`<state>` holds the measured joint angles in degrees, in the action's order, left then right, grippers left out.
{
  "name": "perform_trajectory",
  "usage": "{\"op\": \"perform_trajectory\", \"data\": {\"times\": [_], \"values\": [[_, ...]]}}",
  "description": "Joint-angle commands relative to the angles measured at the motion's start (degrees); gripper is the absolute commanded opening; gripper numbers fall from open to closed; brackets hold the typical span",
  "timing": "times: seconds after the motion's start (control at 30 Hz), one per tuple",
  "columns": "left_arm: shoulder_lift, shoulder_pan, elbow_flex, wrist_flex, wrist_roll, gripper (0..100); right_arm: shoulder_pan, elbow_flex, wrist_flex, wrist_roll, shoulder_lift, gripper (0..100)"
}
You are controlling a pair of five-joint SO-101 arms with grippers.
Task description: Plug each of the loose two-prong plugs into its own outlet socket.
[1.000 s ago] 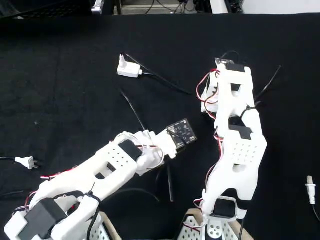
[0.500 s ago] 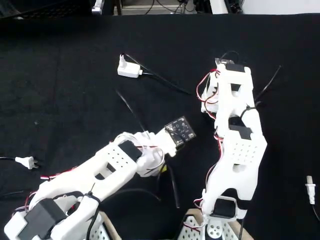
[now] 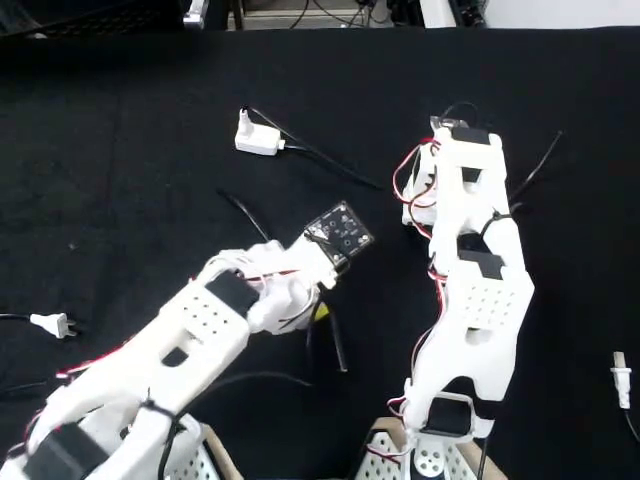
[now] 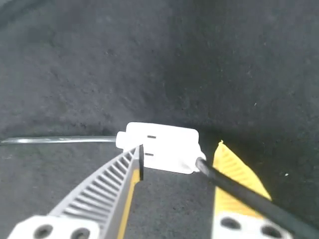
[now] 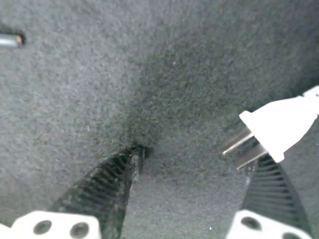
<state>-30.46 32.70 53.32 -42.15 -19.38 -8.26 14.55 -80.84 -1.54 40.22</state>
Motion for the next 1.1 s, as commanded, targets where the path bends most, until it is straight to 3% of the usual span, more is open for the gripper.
{"op": "perform_trajectory", "data": {"times": [0.0,0.3,0.43,0.53,0.7,1.07], "values": [[-4.04,-0.13,-0.84,-1.76,0.18,24,-0.44,-0.22,1.93,-0.70,0.66,32.9],[6.68,2.95,-6.11,-5.54,0.00,23,-0.44,-0.13,1.93,-2.20,0.66,32.9],[10.02,2.68,-10.51,-8.88,0.00,16,-0.44,-0.04,1.93,-2.20,0.66,32.9],[9.93,2.51,-11.03,-8.88,0.00,15,-0.44,-0.04,1.93,-2.20,0.66,32.9],[8.53,2.95,-10.95,-9.05,0.26,23,-0.44,0.04,1.93,-2.20,0.66,32.9],[7.56,7.60,-11.30,-12.57,-3.60,15,-0.44,0.13,1.93,-2.20,0.66,32.9]]}}
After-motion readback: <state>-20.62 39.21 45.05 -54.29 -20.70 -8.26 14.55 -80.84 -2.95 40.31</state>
